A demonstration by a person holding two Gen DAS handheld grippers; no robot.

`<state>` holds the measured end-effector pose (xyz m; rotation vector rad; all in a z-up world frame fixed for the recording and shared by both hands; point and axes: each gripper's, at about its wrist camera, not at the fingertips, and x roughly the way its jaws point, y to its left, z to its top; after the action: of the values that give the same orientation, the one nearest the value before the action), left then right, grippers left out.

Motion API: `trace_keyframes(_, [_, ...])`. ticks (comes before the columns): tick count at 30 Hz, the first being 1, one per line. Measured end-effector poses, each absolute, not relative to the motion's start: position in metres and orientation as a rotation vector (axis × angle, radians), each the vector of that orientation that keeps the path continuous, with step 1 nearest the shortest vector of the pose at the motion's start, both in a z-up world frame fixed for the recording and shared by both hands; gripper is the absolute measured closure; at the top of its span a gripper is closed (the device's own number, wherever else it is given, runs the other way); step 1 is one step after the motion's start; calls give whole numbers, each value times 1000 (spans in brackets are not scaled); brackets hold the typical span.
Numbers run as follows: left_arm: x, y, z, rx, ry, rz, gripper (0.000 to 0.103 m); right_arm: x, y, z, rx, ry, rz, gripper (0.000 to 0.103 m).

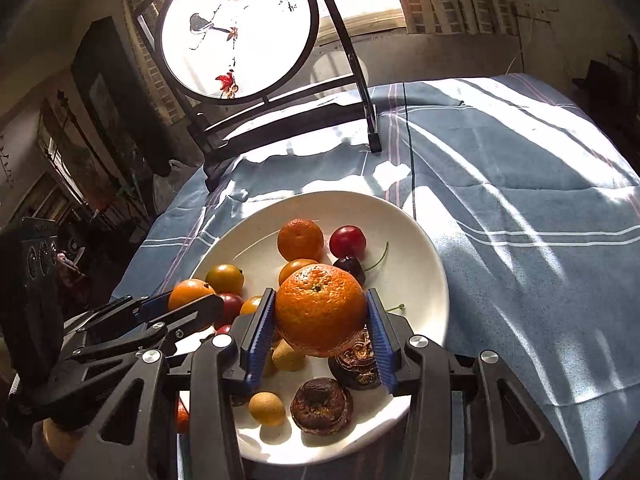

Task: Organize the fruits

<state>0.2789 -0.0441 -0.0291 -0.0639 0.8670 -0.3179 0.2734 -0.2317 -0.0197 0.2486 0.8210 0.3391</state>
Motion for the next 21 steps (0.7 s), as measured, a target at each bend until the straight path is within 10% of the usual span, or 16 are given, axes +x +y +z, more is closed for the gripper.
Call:
trace_keyframes(5, [265, -29, -22, -102, 830, -304, 38, 247, -234, -11, 230, 765, 363, 53])
trace_keyframes(21, [146, 9, -65, 126, 880, -295, 28, 114, -251, -47, 226, 726, 391, 48])
